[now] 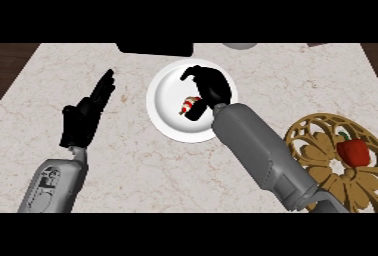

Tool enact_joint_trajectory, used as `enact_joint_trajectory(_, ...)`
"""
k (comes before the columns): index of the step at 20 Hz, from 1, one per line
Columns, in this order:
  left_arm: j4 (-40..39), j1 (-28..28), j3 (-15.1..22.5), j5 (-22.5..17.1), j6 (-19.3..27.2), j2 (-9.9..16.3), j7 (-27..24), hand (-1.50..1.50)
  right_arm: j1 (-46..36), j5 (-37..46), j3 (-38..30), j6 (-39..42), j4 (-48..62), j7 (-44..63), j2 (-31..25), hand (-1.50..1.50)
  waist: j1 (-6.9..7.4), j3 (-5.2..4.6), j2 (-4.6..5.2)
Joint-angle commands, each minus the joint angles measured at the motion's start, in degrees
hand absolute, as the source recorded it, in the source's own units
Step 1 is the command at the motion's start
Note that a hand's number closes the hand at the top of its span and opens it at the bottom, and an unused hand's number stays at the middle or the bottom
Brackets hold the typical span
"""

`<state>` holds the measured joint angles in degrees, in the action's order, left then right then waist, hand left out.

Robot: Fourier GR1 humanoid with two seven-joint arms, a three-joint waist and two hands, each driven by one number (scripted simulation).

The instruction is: Pick the cupcake from the placemat and place it in the plate

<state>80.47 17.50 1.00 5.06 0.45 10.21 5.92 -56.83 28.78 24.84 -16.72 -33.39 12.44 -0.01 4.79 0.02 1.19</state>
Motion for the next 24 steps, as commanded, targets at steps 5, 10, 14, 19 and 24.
enact_joint_trajectory(5,-1.91,0.01,2.28,1.76,1.77,-3.47,-1.61,0.00,1.24,-16.42,-2.38,-4.70,-0.59,-10.55,0.01,-1.50,-0.02,0.07,0.17)
enact_joint_trajectory(10,0.98,-2.72,-0.84,-0.05,0.52,-0.23,-0.31,0.00,4.42,-22.64,-7.20,-11.03,-4.59,-15.12,0.01,-1.50,-2.65,0.04,-0.95)
enact_joint_trajectory(14,-1.16,-1.86,-2.19,0.72,1.91,-0.11,-1.59,0.00,3.03,-24.39,-13.92,-11.65,-4.27,-15.52,-0.80,-1.50,-4.48,-0.01,-1.14)
enact_joint_trajectory(19,1.60,-5.50,-1.04,2.10,2.84,-0.89,-1.31,0.00,9.00,-27.66,-18.29,-5.95,-8.58,-20.03,-8.33,-1.50,-4.85,0.00,-1.34)
enact_joint_trajectory(24,-1.42,-3.53,-2.06,1.77,2.39,-1.36,-3.51,0.00,12.29,-29.86,-22.44,1.41,-7.92,-24.29,-14.16,-1.50,-4.70,-0.01,-1.08)
